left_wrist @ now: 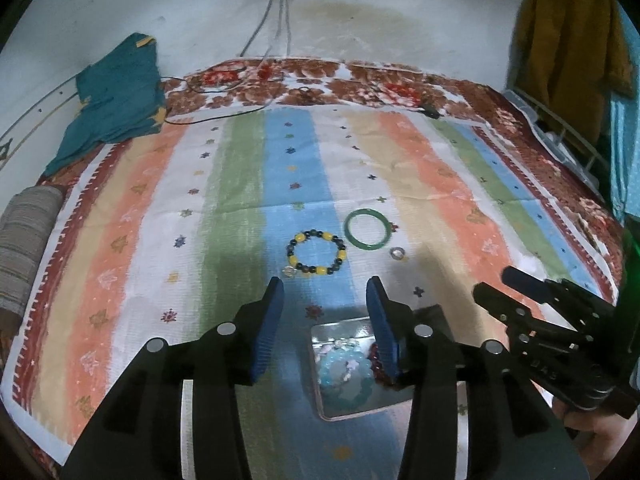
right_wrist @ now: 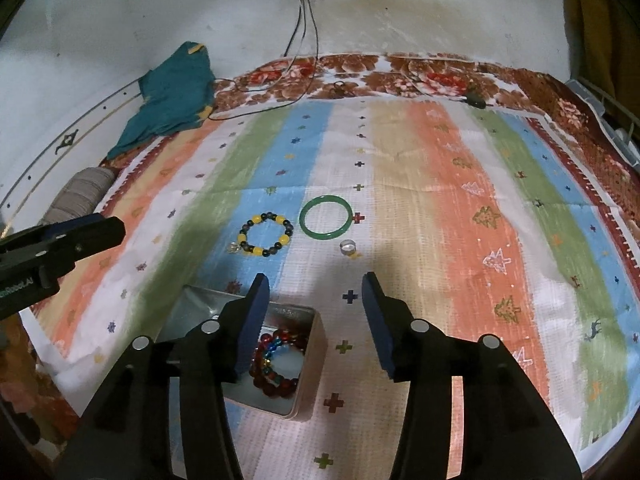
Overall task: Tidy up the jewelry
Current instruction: 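Lift both open grippers from the tin toward the yellow-black bracelet and ring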
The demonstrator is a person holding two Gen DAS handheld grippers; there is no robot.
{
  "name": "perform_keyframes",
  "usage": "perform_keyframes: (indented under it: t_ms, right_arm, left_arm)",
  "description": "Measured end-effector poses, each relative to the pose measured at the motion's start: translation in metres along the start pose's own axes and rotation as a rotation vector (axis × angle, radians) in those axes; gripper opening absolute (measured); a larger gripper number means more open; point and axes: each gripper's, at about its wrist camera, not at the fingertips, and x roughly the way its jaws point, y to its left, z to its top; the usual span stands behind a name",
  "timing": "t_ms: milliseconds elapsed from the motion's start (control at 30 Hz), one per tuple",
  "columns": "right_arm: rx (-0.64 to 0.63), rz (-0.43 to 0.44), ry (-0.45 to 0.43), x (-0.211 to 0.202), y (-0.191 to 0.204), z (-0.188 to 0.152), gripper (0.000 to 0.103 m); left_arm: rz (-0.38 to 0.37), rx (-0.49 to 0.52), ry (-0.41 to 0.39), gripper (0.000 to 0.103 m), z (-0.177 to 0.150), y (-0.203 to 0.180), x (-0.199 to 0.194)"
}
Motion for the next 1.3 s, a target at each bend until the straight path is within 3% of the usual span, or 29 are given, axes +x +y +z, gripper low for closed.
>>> perform_keyframes:
  t_ms: [300,667,1300]
  right_arm:
    - [0.026,0.009,0.016,0.007,-0.007,0.006,0.059]
    - [0.035,-0.008,0.034,0.019,-0.012,0.013,0.066]
    - [0.009,-0.036,0.097,0.054,-0.02,0.023,0.078]
  left_arm:
    - [0.024,-0.064,0.047,0.053,0.004,0.016,0.015]
    - [0.034,-0.04,0.06,0.063,0.009,0.014,0.029]
    - [0.081,-0.012,0.13,0.07,0.026,0.02,0.077]
